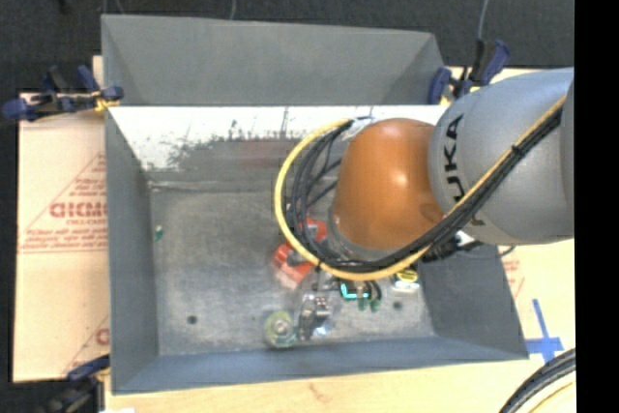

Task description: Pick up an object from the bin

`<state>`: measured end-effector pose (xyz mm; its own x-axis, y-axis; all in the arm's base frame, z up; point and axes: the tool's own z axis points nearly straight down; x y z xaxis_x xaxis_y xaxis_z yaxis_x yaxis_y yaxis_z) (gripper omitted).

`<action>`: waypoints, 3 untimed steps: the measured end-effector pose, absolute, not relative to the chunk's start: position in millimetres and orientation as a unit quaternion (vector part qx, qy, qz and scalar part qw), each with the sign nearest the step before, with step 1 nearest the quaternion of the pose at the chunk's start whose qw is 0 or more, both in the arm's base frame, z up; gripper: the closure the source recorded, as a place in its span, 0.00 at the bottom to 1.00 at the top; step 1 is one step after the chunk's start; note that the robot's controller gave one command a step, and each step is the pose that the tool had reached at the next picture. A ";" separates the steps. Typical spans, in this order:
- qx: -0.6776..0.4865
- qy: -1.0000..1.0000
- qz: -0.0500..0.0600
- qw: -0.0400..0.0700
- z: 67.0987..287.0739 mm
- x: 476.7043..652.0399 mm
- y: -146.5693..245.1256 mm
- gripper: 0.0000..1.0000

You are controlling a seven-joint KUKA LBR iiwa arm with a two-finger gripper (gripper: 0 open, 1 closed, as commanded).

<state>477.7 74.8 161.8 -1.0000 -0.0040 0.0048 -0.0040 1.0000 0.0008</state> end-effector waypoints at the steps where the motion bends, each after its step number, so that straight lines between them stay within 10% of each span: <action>1: 0.025 -1.000 0.001 0.002 100.2 474.6 59.3 0.00; 3: 0.057 -0.998 -0.002 -0.007 74.0 483.4 36.5 0.00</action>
Offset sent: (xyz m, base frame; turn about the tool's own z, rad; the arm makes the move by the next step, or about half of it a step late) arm -0.0022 -0.0137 -0.0583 -0.0472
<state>483.4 36.5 74.0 -0.9934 -0.1138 -0.0137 -0.1139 0.9935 0.0027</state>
